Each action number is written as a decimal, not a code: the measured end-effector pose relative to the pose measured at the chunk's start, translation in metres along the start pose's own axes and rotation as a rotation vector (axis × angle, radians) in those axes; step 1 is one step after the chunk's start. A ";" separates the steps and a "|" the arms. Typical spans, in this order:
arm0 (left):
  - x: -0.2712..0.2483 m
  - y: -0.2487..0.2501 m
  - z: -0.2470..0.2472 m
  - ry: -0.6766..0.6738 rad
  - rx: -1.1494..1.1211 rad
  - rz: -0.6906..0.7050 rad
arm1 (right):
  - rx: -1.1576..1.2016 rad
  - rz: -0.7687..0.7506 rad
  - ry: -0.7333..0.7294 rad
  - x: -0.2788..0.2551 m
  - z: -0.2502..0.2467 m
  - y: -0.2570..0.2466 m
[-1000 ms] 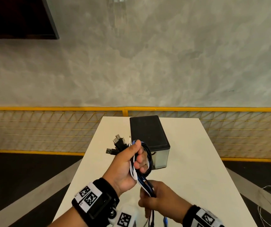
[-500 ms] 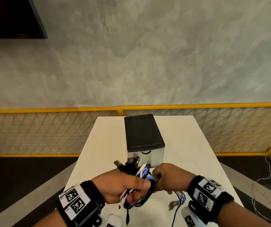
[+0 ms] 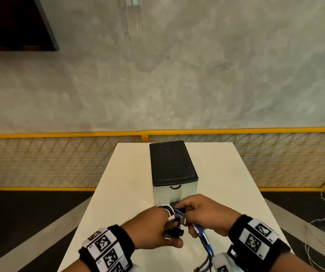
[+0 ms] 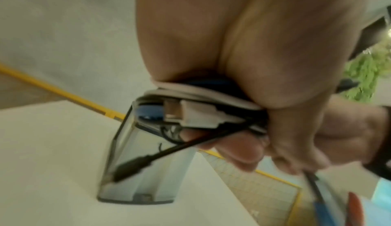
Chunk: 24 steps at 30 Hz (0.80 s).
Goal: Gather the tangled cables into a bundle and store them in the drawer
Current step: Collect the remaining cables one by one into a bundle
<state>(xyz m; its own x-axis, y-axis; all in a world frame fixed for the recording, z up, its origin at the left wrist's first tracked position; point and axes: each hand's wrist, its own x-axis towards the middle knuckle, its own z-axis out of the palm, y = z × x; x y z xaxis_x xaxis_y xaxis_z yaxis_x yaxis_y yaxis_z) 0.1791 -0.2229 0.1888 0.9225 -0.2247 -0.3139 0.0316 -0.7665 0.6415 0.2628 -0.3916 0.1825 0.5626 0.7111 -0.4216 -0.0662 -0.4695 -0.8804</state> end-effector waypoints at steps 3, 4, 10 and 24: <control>0.009 -0.007 0.005 0.177 -0.024 0.041 | 0.201 -0.042 0.052 -0.001 0.004 0.002; 0.011 -0.011 0.007 0.210 -0.012 0.039 | 0.243 -0.060 0.067 -0.002 0.005 0.002; 0.019 -0.017 0.009 0.371 -0.296 0.156 | 0.264 -0.123 0.164 -0.012 0.014 0.005; 0.036 0.001 0.006 0.562 -1.186 0.018 | -0.105 -0.443 0.391 -0.010 0.057 0.000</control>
<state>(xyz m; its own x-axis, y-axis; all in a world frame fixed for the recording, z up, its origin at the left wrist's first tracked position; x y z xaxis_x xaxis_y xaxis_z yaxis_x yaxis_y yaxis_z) 0.2104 -0.2352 0.1738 0.9506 0.2711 -0.1514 0.0692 0.2906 0.9543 0.2100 -0.3688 0.1741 0.7807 0.6153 0.1095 0.3145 -0.2354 -0.9196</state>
